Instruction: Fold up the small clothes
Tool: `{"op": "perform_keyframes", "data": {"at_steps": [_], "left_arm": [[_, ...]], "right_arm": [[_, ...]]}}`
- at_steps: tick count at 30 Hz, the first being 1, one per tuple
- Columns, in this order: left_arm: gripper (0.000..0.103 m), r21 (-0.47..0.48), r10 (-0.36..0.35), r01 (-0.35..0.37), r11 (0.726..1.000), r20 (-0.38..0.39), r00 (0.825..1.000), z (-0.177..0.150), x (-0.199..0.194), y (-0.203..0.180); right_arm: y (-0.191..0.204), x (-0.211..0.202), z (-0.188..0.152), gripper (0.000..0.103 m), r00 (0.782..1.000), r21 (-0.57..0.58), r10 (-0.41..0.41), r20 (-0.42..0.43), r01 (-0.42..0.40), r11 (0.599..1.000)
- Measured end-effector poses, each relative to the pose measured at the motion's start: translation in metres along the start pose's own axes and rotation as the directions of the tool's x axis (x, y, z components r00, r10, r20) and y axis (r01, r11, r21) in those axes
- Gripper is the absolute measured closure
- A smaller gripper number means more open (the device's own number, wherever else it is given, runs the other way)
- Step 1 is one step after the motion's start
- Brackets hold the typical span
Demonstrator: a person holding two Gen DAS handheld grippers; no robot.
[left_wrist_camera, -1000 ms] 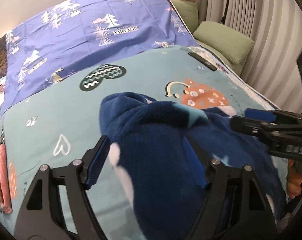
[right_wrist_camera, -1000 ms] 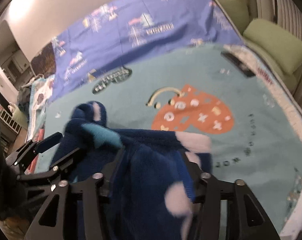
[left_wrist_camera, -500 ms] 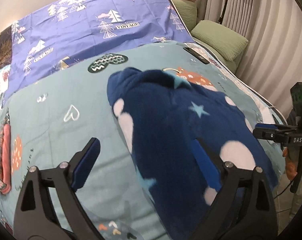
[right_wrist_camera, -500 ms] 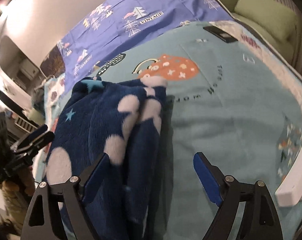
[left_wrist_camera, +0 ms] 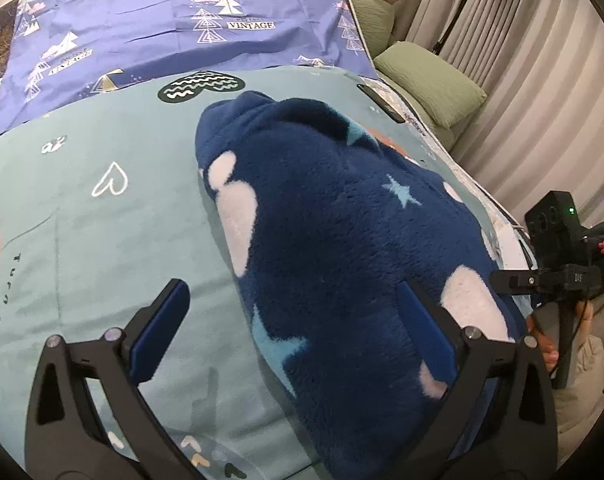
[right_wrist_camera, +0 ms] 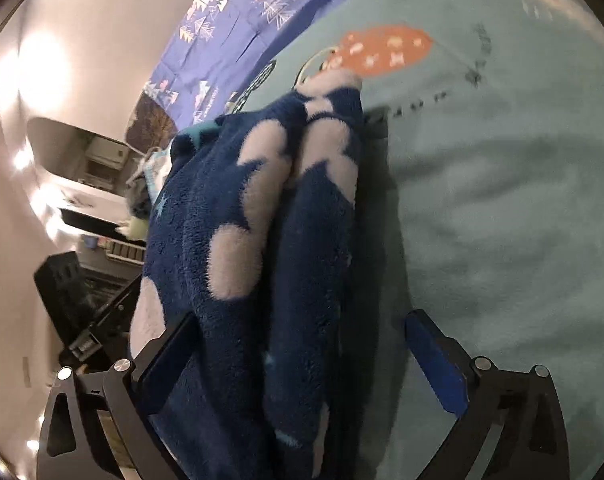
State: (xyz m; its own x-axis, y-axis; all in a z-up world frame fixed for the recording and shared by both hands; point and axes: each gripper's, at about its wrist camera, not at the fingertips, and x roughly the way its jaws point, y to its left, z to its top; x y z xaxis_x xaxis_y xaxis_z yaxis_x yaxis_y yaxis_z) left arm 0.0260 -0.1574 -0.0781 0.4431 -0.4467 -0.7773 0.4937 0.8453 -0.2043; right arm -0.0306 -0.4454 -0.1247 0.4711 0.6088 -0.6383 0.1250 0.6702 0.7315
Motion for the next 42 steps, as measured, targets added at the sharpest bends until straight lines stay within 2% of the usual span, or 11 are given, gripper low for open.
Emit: {"op": "perform_keyframes", "data": {"at_steps": [5, 9, 14, 23, 26, 27, 29, 32, 38, 41, 42], "left_arm": [[0.001, 0.017, -0.05, 0.05, 0.999, 0.009, 0.999, 0.003, 0.005, -0.003], [0.0, -0.032, -0.126, 0.125, 0.992, -0.023, 0.992, 0.005, 0.015, 0.0], [0.0, -0.115, -0.221, 0.211, 0.971, -0.077, 0.972, 0.006, 0.031, 0.007], [0.0, -0.108, -0.241, 0.231, 0.967, -0.095, 0.966, 0.007, 0.044, -0.002], [0.0, -0.11, -0.244, 0.233, 0.966, -0.093, 0.965, 0.005, 0.041, 0.0], [0.002, -0.099, -0.231, 0.223, 0.97, -0.082, 0.969, 0.004, 0.037, -0.001], [0.012, -0.018, -0.186, 0.186, 0.982, -0.024, 0.982, 0.004, 0.022, -0.014], [0.021, 0.049, -0.138, 0.138, 0.989, 0.006, 0.99, 0.007, 0.002, -0.03], [0.033, 0.109, -0.128, 0.116, 0.987, 0.112, 0.985, 0.016, -0.05, -0.048], [0.062, 0.204, -0.185, 0.148, 0.968, 0.178, 0.967, 0.019, -0.082, -0.064], [0.062, 0.244, -0.207, 0.157, 0.957, 0.193, 0.959, 0.02, -0.097, -0.076]], "right_arm": [[0.004, 0.008, 0.007, 0.0, 1.0, -0.041, 0.019, -0.023, -0.02, 0.999], [0.009, 0.018, 0.015, 0.0, 0.998, -0.051, 0.041, -0.047, -0.044, 0.998], [0.018, 0.037, 0.026, 0.0, 0.995, -0.071, 0.06, -0.081, -0.066, 0.995], [0.041, 0.067, 0.041, 0.0, 0.99, -0.115, 0.068, -0.127, -0.083, 0.99], [0.047, 0.069, 0.041, 0.002, 0.993, -0.131, 0.064, -0.102, -0.078, 0.988], [0.05, 0.069, 0.039, 0.006, 0.994, -0.136, 0.066, -0.084, -0.077, 0.988], [0.057, 0.064, 0.036, 0.022, 0.996, -0.134, 0.077, -0.054, -0.084, 0.987], [0.069, 0.05, 0.032, 0.035, 0.998, -0.146, 0.064, -0.007, -0.064, 0.987], [0.104, 0.012, 0.016, 0.038, 0.994, -0.219, 0.055, 0.099, -0.032, 0.975], [0.125, -0.01, 0.011, 0.041, 0.985, -0.258, 0.082, 0.15, -0.041, 0.965], [0.137, -0.016, 0.008, 0.042, 0.983, -0.277, 0.091, 0.16, -0.043, 0.96]]}}
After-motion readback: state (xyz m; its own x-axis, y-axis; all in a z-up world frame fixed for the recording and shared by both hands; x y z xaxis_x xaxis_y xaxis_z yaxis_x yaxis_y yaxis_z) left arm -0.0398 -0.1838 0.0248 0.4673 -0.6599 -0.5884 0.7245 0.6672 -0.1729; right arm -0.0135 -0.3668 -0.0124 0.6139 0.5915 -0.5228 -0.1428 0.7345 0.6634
